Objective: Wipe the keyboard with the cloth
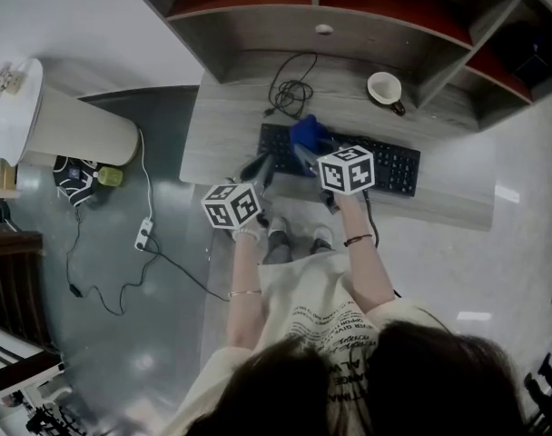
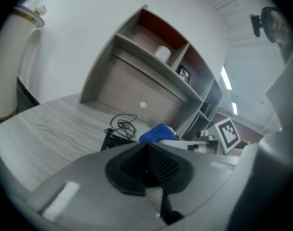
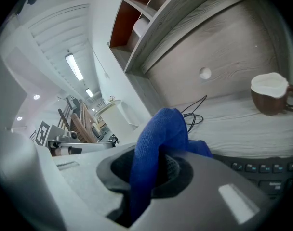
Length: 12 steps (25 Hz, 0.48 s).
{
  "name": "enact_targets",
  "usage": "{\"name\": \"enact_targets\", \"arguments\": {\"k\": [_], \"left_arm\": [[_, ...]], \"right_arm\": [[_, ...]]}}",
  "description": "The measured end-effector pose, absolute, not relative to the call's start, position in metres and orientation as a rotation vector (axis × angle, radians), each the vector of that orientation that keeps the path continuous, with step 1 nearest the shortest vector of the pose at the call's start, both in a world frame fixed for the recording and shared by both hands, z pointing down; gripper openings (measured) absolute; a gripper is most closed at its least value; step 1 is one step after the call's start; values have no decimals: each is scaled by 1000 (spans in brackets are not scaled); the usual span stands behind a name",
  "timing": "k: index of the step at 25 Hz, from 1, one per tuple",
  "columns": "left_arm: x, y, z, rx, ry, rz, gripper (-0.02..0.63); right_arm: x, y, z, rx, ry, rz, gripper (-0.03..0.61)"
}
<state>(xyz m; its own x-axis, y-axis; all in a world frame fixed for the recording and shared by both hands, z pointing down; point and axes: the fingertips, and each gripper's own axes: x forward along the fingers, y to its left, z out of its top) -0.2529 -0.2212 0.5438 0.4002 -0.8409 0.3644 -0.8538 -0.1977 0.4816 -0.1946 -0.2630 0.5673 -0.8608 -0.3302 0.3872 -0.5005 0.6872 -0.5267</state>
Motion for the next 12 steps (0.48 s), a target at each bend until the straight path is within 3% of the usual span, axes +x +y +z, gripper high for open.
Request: {"name": "enact_targets", "arguments": {"k": [12], "left_arm": [[-281,-225,546,2064,-1379,32,-2]], "right_arm": [[-221,-263,568,738,-2613,941,58]]}}
